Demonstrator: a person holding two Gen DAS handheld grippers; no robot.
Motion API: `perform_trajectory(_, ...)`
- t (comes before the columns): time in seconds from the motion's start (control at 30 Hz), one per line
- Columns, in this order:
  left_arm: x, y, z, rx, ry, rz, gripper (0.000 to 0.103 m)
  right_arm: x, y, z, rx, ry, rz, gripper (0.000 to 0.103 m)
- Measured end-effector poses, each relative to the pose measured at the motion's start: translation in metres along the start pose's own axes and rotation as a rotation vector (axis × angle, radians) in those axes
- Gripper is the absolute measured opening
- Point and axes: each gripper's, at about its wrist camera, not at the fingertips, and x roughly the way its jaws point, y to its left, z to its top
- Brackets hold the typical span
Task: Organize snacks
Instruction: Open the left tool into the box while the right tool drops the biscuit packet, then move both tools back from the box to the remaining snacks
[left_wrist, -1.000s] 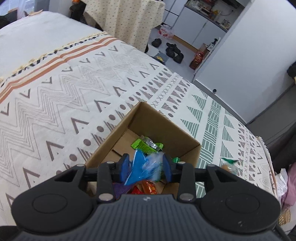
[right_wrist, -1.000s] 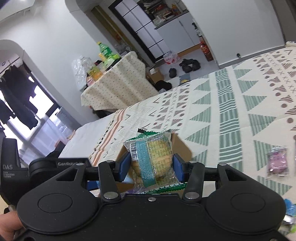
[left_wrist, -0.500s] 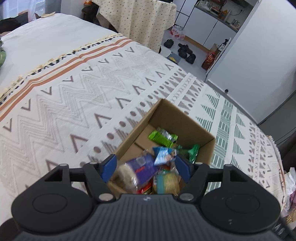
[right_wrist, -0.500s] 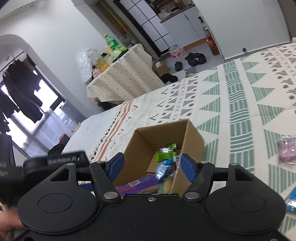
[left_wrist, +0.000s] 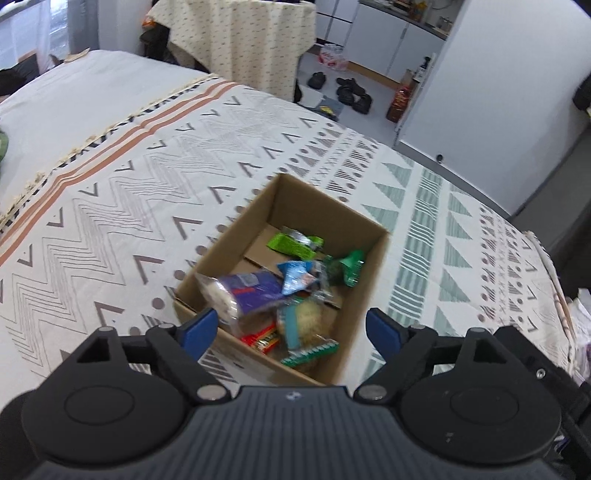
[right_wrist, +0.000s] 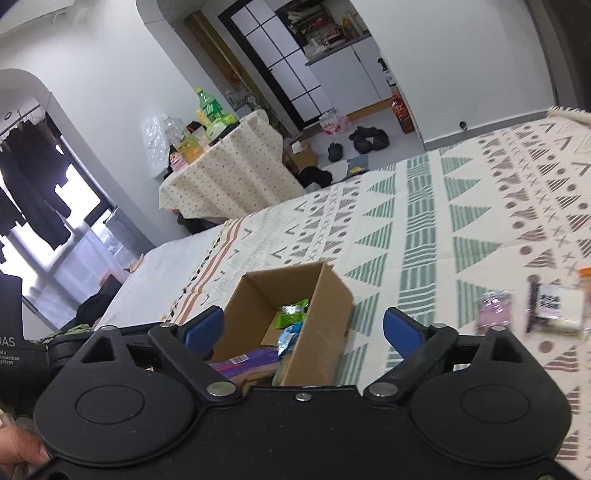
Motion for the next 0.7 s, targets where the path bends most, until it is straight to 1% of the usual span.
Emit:
perform_trajectory(0.17, -0.009, -0.023, -0.012, 0.04, -0.019, -0.007, 0.094, -0.022, -0.014, 0.007, 0.022, -0.022, -0.019, 0.097)
perform_trajectory(0.4, -0.015, -0.049, -0.028, 0.065, -0.023, -0.026, 0.097, -0.041, -0.035, 0.013, 0.03, -0.011, -0.045, 0.099)
perform_trajectory(0.5, -0.017, -0.059, -0.033, 0.073, -0.033, -0.033, 0.103, -0.049, -0.043, 0.014, 0.025, -0.004, -0.047, 0.102)
perform_trajectory(0.7, -0.016, -0.079, -0.045, 0.092, -0.028, -0.044, 0.103, -0.069, -0.062, 0.017, 0.029, -0.021, -0.042, 0.103)
